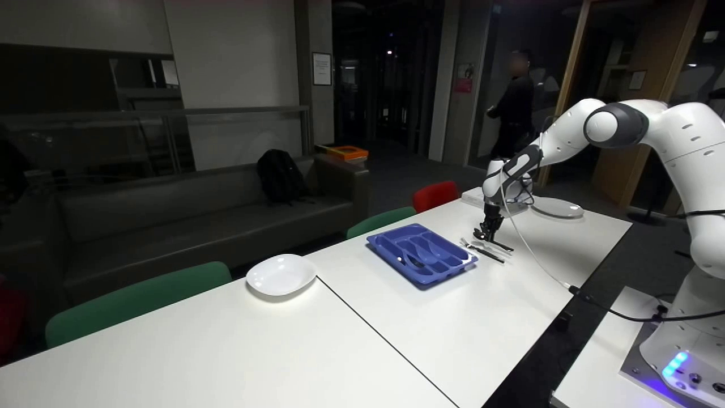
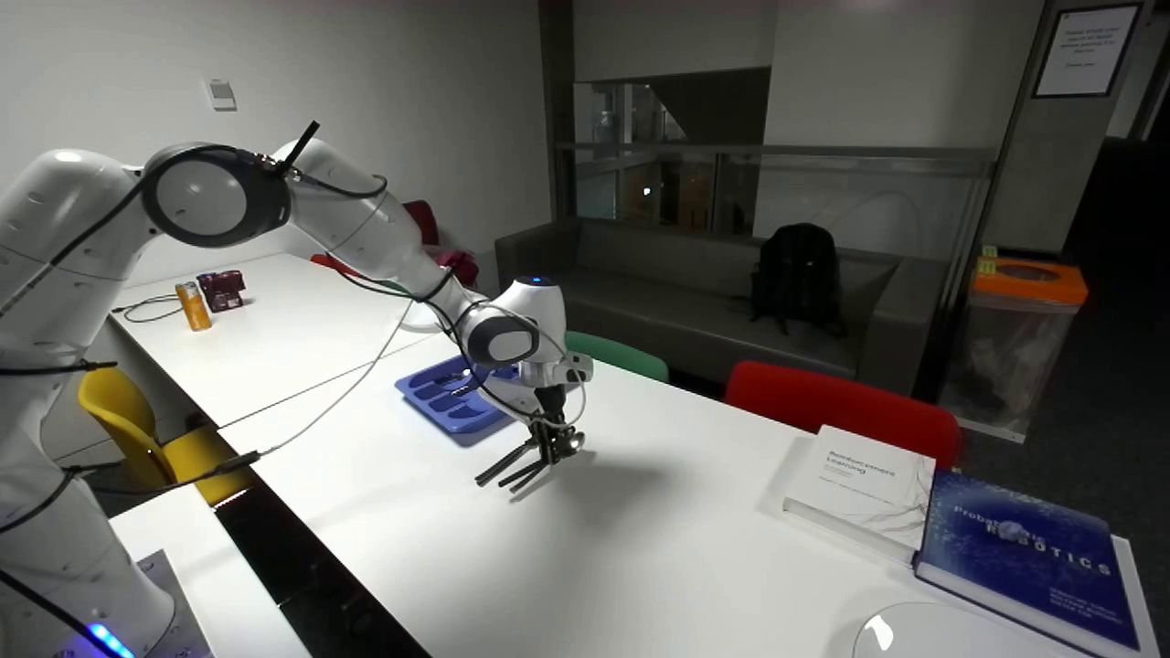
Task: Pick the cutlery in the rack and put them on the table
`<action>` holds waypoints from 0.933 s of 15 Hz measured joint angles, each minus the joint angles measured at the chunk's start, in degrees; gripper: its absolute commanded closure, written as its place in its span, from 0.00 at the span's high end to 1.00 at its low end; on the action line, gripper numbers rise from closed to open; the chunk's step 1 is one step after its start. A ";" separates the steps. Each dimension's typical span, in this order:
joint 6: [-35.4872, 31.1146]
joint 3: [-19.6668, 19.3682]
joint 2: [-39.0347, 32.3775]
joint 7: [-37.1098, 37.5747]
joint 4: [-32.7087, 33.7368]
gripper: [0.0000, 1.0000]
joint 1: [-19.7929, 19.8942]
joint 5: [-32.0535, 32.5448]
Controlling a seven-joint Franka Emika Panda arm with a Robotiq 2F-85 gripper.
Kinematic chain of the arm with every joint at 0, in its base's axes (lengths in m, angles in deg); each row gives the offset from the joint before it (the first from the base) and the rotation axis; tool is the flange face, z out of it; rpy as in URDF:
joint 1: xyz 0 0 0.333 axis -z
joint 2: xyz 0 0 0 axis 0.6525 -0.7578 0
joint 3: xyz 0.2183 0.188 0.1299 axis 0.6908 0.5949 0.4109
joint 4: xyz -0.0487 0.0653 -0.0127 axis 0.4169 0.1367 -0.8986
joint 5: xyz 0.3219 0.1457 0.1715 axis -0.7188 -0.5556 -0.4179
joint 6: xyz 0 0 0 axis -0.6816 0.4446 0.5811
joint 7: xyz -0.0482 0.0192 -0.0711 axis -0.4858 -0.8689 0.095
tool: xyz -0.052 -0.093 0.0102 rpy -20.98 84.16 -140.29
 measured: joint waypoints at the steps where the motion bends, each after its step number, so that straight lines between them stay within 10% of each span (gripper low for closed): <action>1: -0.24 0.07 -0.26 -0.03 0.04 0.05 0.07 0.00; 2: -0.40 0.17 -0.46 -0.08 0.05 0.05 0.22 0.00; 3: -0.48 0.24 -0.56 -0.16 0.05 0.34 0.34 0.00; 5: -0.49 0.38 -0.58 -0.57 0.06 0.55 0.57 0.00; 11: -0.49 0.96 -0.55 -0.87 0.48 0.98 1.23 -0.10; 14: -0.38 1.26 0.27 -0.17 0.90 1.00 1.05 -0.89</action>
